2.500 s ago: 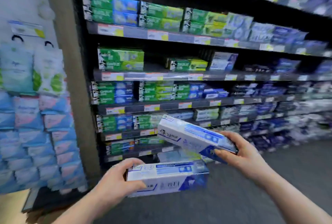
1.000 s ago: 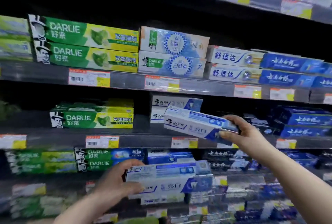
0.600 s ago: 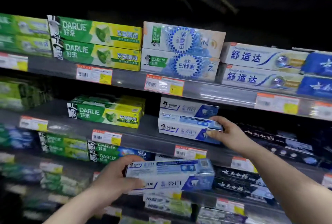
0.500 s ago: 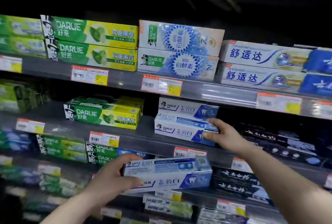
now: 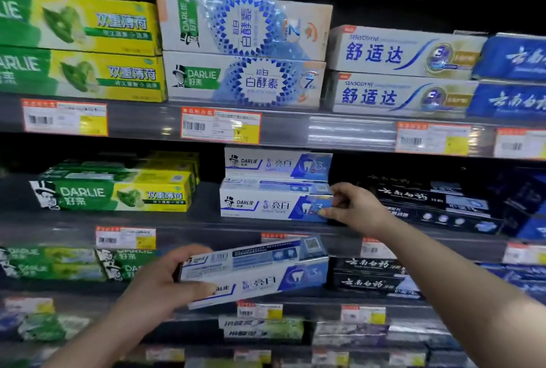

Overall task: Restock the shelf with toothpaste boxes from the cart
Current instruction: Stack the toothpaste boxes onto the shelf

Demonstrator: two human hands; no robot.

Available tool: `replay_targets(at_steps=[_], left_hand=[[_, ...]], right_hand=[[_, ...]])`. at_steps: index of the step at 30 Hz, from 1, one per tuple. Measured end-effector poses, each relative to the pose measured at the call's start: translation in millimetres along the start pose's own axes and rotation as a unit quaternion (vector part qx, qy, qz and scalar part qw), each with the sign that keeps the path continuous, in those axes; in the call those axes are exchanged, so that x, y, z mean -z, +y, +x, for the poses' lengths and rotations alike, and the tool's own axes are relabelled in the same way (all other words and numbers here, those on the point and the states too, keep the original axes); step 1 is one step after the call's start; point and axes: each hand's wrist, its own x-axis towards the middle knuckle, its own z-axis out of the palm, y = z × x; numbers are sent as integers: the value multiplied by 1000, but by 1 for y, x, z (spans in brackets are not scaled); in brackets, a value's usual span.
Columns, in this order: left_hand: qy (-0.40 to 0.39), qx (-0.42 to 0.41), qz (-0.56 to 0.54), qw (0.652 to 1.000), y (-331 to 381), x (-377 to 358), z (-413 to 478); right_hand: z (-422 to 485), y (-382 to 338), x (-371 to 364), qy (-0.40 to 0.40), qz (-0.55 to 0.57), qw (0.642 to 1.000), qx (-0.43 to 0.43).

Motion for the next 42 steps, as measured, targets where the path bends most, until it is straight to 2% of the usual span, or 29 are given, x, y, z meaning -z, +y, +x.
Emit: replay_targets(at_steps=[8, 13, 18, 24, 30, 34, 38, 42], left_hand=[[12, 1, -24, 1000, 8, 0, 6], [16, -36, -39, 998, 38, 10, 18], [58, -101, 2, 993, 81, 10, 58], [36, -92, 34, 994, 101, -3, 95], [153, -120, 59, 979, 84, -11, 110], [209, -79, 108, 969, 74, -14, 107], [157, -54, 153, 974, 58, -21, 98], [139, -56, 235, 961, 47, -20, 95]], right_hand=[[8, 6, -1, 20, 0, 1000, -17], [2, 6, 4, 44, 15, 999, 1], [-7, 9, 16, 64, 32, 997, -2], [-16, 12, 21, 68, 30, 997, -9], [-13, 13, 11, 66, 6, 998, -11], [-7, 10, 4, 56, -12, 998, -7], [-9, 2, 0, 27, 9, 999, 27], [-9, -5, -8, 28, -16, 999, 33]])
